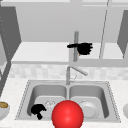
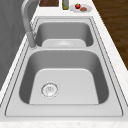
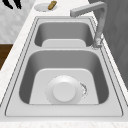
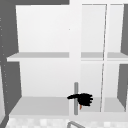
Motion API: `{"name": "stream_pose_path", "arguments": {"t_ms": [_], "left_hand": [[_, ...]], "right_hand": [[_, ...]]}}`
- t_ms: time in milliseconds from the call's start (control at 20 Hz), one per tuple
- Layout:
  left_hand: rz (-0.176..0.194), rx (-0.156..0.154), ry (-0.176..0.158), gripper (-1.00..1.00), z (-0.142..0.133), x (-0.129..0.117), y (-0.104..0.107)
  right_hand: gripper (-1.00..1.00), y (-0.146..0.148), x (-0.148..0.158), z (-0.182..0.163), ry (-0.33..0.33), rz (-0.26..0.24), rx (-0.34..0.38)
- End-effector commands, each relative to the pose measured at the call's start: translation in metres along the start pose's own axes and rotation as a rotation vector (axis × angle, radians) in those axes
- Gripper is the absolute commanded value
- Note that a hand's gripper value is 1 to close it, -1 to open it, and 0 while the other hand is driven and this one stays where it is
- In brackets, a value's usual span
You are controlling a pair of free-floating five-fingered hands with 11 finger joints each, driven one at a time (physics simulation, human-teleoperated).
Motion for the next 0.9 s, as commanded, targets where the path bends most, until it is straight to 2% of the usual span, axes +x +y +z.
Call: {"name": "stream_pose_path", "arguments": {"t_ms": [0, 450, 650, 850], "left_hand": [[0.000, 0.000, 0.000, 0.00, 0.000, 0.000, 0.000], [0.000, 0.000, 0.000, 0.00, 0.000, 0.000, 0.000], [0.000, 0.000, 0.000, 0.00, 0.000, 0.000, 0.000], [0.000, 0.000, 0.000, 0.00, 0.000, 0.000, 0.000]], "right_hand": [[-1.00, 0.010, -0.004, -0.019, -0.060, -0.071, 0.007], [-1.00, 0.041, -0.010, -0.056, -0.050, -0.074, -0.037], [-1.00, 0.048, -0.009, -0.065, 0.004, -0.097, -0.097], [-1.00, 0.053, -0.010, -0.068, 0.006, -0.133, -0.149]]}}
